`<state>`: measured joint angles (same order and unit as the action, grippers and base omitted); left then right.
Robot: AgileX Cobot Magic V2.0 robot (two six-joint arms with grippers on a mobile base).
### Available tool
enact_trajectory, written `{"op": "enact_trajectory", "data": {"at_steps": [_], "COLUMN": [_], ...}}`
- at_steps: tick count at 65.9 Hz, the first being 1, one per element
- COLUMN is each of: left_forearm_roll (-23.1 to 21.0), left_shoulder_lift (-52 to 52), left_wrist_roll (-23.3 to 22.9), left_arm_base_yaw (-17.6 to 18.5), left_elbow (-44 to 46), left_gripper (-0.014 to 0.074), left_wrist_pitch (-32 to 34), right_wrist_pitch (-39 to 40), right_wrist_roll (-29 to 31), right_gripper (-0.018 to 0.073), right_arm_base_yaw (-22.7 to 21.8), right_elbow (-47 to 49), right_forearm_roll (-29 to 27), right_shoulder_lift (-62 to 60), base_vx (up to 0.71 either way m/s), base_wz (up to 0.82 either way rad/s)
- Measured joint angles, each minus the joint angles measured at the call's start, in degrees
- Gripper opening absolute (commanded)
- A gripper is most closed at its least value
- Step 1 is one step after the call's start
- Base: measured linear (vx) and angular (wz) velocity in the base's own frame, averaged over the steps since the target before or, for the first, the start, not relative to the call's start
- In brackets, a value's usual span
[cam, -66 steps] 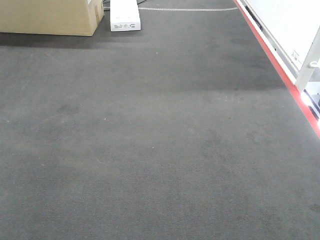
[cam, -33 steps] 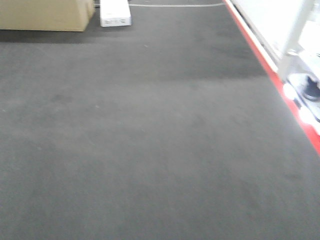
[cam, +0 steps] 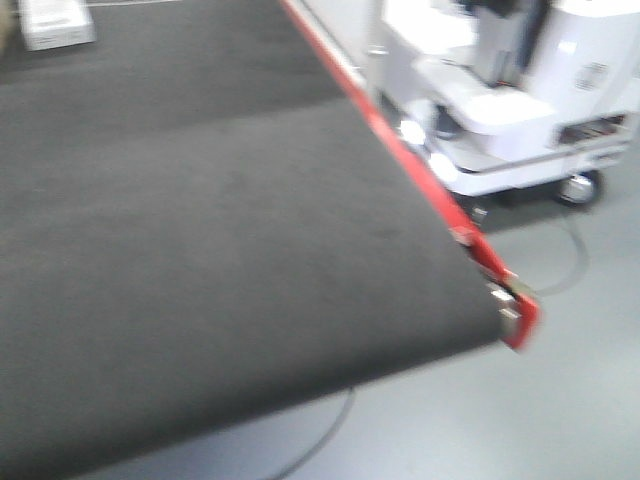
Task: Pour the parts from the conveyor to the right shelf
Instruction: 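Drive the base away from the conveyor holding the block in the right gripper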
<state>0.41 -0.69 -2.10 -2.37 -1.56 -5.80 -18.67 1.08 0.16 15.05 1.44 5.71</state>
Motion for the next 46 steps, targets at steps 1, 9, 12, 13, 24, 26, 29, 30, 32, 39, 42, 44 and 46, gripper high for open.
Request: {"op": "enact_trajectory", "data": {"at_steps": [1, 9, 12, 13, 24, 26, 29, 30, 32, 39, 42, 44, 46], "left_forearm_roll": [0.0, 0.0, 0.0, 0.0, 0.0, 0.0, 0.0, 0.0, 0.0, 0.0, 0.0, 0.0, 0.0], "left_shoulder_lift": [0.0, 0.0, 0.0, 0.0, 0.0, 0.0, 0.0, 0.0, 0.0, 0.0, 0.0, 0.0, 0.0], "left_wrist_roll": [0.0, 0.0, 0.0, 0.0, 0.0, 0.0, 0.0, 0.0, 0.0, 0.0, 0.0, 0.0, 0.0], "left_arm_base_yaw": [0.0, 0.0, 0.0, 0.0, 0.0, 0.0, 0.0, 0.0, 0.0, 0.0, 0.0, 0.0, 0.0], "left_elbow": [0.0, 0.0, 0.0, 0.0, 0.0, 0.0, 0.0, 0.0, 0.0, 0.0, 0.0, 0.0, 0.0], "left_gripper": [-0.0006, -0.0006, -0.0006, -0.0006, -0.0006, -0.0006, -0.0006, -0.0006, -0.0006, -0.0006, -0.0006, -0.0006, -0.0006], "left_wrist_pitch": [0.0, 0.0, 0.0, 0.0, 0.0, 0.0, 0.0, 0.0, 0.0, 0.0, 0.0, 0.0, 0.0], "right_wrist_pitch": [0.0, 0.0, 0.0, 0.0, 0.0, 0.0, 0.0, 0.0, 0.0, 0.0, 0.0, 0.0, 0.0], "right_wrist_roll": [0.0, 0.0, 0.0, 0.0, 0.0, 0.0, 0.0, 0.0, 0.0, 0.0, 0.0, 0.0, 0.0], "right_gripper": [-0.0004, -0.0004, -0.0004, -0.0004, -0.0004, -0.0004, -0.0004, -0.0004, -0.0004, -0.0004, -0.0004, -0.0004, -0.0004], "right_arm_base_yaw": [0.0, 0.0, 0.0, 0.0, 0.0, 0.0, 0.0, 0.0, 0.0, 0.0, 0.0, 0.0, 0.0], "right_elbow": [0.0, 0.0, 0.0, 0.0, 0.0, 0.0, 0.0, 0.0, 0.0, 0.0, 0.0, 0.0, 0.0], "right_forearm_roll": [0.0, 0.0, 0.0, 0.0, 0.0, 0.0, 0.0, 0.0, 0.0, 0.0, 0.0, 0.0, 0.0], "right_shoulder_lift": [0.0, 0.0, 0.0, 0.0, 0.0, 0.0, 0.0, 0.0, 0.0, 0.0, 0.0, 0.0, 0.0], "base_vx": [-0.29, -0.29, -0.29, -0.29, -0.29, -0.29, -0.29, -0.29, -0.29, -0.29, -0.29, -0.29, -0.29], "base_wz": [-0.71, -0.69, -0.67, -0.67, -0.67, -0.67, -0.67, -0.67, -0.66, -0.65, -0.64, -0.63, -0.62]}}
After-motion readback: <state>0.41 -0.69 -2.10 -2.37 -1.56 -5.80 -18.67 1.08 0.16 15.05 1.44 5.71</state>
